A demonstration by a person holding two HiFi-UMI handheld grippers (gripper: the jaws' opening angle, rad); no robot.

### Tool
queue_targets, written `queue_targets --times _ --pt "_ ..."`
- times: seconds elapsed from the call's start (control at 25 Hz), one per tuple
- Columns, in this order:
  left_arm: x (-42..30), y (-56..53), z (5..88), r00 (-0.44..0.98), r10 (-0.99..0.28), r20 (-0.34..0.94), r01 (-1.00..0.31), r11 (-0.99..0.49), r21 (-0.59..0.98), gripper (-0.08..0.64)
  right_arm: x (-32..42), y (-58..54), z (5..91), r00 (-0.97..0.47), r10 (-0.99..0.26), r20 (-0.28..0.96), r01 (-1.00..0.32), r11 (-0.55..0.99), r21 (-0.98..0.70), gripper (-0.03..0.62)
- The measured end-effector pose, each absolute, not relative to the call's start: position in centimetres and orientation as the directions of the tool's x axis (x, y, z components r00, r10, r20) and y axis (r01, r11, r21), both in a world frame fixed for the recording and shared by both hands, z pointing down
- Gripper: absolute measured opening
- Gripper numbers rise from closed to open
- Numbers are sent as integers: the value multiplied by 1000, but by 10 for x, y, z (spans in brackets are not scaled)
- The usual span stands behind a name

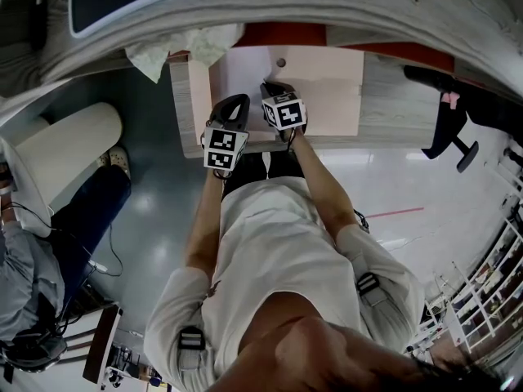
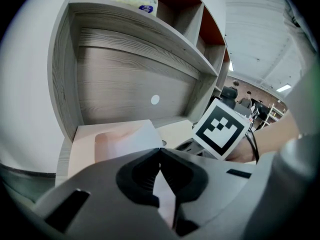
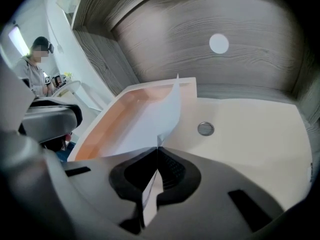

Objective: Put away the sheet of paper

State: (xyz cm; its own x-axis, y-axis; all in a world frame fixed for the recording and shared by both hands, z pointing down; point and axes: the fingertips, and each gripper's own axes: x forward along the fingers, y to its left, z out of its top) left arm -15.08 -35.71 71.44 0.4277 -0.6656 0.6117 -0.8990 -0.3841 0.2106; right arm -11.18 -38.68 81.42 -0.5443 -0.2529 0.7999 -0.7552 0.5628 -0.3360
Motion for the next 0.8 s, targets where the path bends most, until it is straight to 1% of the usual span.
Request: queue_targets --times 0.48,0.56,0.64,0.8 --pt "-156 -357 714 438 -664 605 -894 -394 215 20 -114 -384 820 -512 -259 819 -734 627 -261 26" --pt "-156 -357 711 443 -662 605 -891 -398 217 20 -110 -382 820 -503 -258 825 -737 626 -254 93" --pt "-155 -357 710 448 -660 603 -889 -403 218 20 -107 -380 819 -496 -259 829 -739 627 -246 134" --pt "-153 -360 708 455 -658 600 -885 -412 218 20 -100 -381 814 -485 -281 828 -742 634 -219 181"
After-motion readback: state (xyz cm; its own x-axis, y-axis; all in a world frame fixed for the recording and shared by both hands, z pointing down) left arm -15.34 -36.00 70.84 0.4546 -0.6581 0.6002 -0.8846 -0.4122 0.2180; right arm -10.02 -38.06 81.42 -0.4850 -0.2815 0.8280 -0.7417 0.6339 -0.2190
